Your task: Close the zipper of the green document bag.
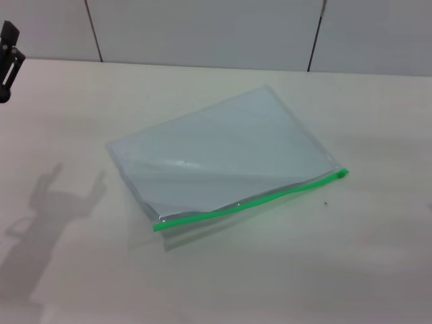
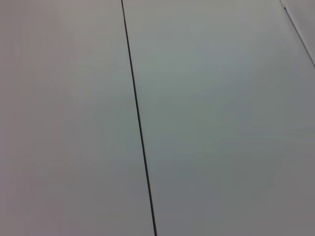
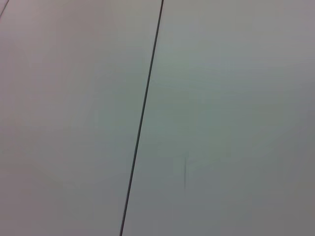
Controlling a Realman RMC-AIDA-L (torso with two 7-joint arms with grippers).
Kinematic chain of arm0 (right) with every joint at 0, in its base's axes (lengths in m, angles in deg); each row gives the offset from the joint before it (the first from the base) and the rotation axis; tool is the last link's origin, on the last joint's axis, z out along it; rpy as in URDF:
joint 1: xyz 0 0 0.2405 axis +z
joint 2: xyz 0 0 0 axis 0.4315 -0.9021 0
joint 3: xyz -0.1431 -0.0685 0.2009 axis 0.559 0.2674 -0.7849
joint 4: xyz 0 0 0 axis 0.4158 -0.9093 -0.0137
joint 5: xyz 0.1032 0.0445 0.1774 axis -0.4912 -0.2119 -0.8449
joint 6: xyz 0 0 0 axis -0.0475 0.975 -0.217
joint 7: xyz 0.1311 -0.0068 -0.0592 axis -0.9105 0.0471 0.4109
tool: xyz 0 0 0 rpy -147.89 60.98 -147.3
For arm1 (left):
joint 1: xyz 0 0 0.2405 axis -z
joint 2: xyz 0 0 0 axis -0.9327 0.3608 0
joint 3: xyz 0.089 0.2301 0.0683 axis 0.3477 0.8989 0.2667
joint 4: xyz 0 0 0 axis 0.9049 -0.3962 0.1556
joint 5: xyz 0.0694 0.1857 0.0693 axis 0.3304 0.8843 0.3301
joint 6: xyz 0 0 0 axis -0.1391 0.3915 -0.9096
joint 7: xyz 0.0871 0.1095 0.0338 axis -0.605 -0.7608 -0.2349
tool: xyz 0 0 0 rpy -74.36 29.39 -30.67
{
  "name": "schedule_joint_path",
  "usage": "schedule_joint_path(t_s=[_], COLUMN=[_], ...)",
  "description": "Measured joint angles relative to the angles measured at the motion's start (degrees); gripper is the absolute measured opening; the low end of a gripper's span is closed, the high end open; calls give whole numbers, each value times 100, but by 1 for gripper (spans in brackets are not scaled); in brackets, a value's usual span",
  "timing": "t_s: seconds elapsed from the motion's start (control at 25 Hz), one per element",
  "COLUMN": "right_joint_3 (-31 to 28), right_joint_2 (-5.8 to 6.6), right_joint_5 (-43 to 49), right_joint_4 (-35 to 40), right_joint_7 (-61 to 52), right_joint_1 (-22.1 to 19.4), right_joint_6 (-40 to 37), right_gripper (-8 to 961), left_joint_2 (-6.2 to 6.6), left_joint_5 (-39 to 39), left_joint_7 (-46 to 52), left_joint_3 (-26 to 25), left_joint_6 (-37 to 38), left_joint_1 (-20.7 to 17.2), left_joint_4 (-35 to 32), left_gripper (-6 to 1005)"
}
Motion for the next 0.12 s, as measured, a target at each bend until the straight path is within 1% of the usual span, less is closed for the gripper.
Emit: schedule_joint_path(t_s=[0.12], right_joint_3=[-1], right_joint_2=[-1], right_joint_5=[0], right_joint_4=[0], right_joint_7=[-1], right_joint_1=[10], right_joint_6=[0], right_gripper=[835], left_joint_2=[-3], left_joint_5=[0], left_joint_7=[3], left_joint_3=[6], left_joint_6=[1], left_joint_1=[0], left_joint_4=[-9], left_gripper=[839])
